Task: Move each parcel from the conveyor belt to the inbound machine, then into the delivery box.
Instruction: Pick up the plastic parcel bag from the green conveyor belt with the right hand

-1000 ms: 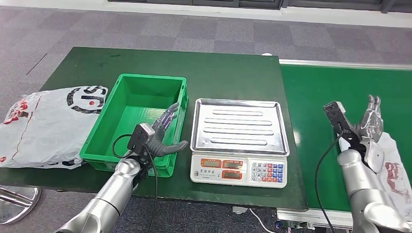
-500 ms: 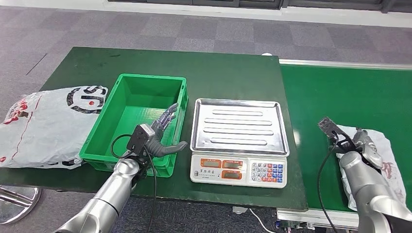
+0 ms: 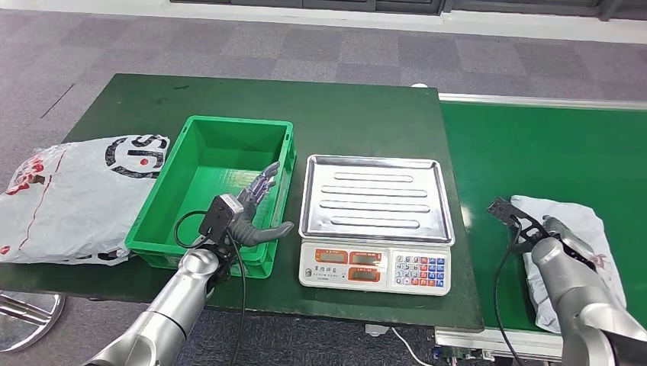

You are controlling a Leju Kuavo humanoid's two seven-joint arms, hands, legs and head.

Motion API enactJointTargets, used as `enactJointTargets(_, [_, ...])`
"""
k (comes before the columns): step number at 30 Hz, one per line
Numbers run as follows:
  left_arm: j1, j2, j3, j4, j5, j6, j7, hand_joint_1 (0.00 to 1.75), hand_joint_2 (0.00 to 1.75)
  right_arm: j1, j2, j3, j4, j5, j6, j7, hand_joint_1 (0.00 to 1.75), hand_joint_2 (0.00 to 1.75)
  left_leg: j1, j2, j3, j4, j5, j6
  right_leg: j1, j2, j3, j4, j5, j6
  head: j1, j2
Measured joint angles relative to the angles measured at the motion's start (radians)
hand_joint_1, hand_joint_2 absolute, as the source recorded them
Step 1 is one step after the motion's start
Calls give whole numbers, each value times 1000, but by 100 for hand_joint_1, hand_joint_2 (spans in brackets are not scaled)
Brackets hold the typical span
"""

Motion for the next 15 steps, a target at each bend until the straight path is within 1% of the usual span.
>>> enactJointTargets(10, [1,3,0,0,0,1,0,0,175,-2,0,0,3,4,24,0,0,175,0,0,0,0,0,0,0,0,0,0,0,0,0,0])
enactJointTargets(15, [0,3,6,3,-11,4,0,0,175,5,-7,0,6,-5,66,4,0,175,0,0,1,0,0,0,0,0,0,0,0,0,0,0])
